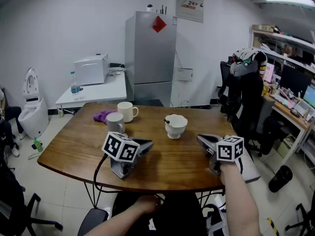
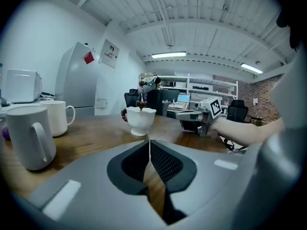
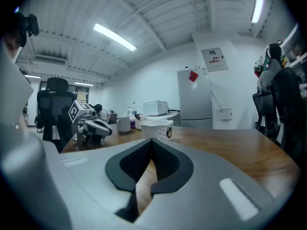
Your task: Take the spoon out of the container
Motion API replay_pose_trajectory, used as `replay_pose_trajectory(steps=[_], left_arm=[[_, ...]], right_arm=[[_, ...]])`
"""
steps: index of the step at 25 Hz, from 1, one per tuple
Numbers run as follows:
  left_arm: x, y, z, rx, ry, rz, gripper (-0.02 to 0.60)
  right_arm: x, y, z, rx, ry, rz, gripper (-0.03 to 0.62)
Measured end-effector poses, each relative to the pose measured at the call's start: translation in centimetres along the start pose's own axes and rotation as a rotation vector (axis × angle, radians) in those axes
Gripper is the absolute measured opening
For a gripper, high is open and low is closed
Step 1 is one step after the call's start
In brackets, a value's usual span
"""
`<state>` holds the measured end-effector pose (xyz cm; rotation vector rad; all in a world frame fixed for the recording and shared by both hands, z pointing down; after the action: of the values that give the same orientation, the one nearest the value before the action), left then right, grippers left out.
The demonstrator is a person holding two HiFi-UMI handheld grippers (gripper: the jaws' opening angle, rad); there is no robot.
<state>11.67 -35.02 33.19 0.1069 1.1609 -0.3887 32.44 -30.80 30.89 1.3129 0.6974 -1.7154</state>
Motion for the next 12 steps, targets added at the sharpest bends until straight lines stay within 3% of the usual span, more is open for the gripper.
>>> replay_pose_trajectory(steps=[12], left_arm=[[-0.2, 0.0, 0.1, 0.0, -0.008, 0.003, 0.012]], right_arm=[[0.4, -1.5, 1.7, -0.007, -0.021, -0.076, 0.003]])
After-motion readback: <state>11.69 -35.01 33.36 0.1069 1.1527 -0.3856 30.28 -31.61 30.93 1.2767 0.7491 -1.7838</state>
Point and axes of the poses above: the fingertips, and each gripper's own axes: z forward along the fingers, y to its right, x out of its top, the point moved 2 cm from there along -z, backward along the fingers, and after that the axes turned 6 degrees about -y, right-handed, at the moved point
